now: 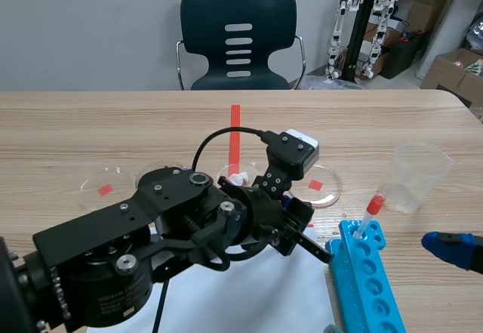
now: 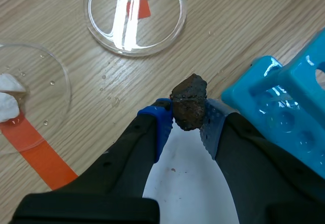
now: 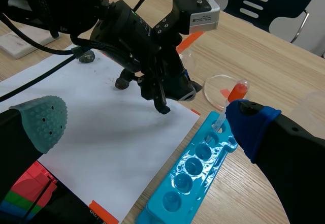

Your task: Put the right mineral back

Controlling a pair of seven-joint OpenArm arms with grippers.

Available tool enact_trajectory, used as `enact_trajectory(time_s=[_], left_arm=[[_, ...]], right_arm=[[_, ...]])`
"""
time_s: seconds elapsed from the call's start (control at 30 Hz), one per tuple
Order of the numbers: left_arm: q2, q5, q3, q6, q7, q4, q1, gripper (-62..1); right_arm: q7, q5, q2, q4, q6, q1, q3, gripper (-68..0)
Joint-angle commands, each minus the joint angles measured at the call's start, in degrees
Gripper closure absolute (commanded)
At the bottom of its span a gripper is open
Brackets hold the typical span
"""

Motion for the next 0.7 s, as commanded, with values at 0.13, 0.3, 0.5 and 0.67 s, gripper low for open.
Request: enact_trajectory(time_s=[0.13, 0.3, 0.5, 0.67], left_arm=[[1.6, -0.1, 0.2, -0.1, -1.0, -1.9, -1.2, -5.7], [1.6, -0.1, 0.2, -0.1, -0.8, -3.5, -1.3, -5.7], [1.6, -0.1, 0.2, -0.1, 0.0, -4.3, -1.3, -5.7], [1.6, -0.1, 0.2, -0.1, 0.7, -5.4, -1.2, -5.7]], right_arm=[[0.9, 0.4, 0.0, 0.8, -0.2, 0.0, 0.2, -67.9], [0.9, 0.4, 0.0, 0.8, -0.2, 0.0, 0.2, -67.9], [0.9, 0.4, 0.0, 0.8, -0.2, 0.0, 0.2, -67.9], [0.9, 0.4, 0.0, 0.8, -0.2, 0.0, 0.2, -67.9]])
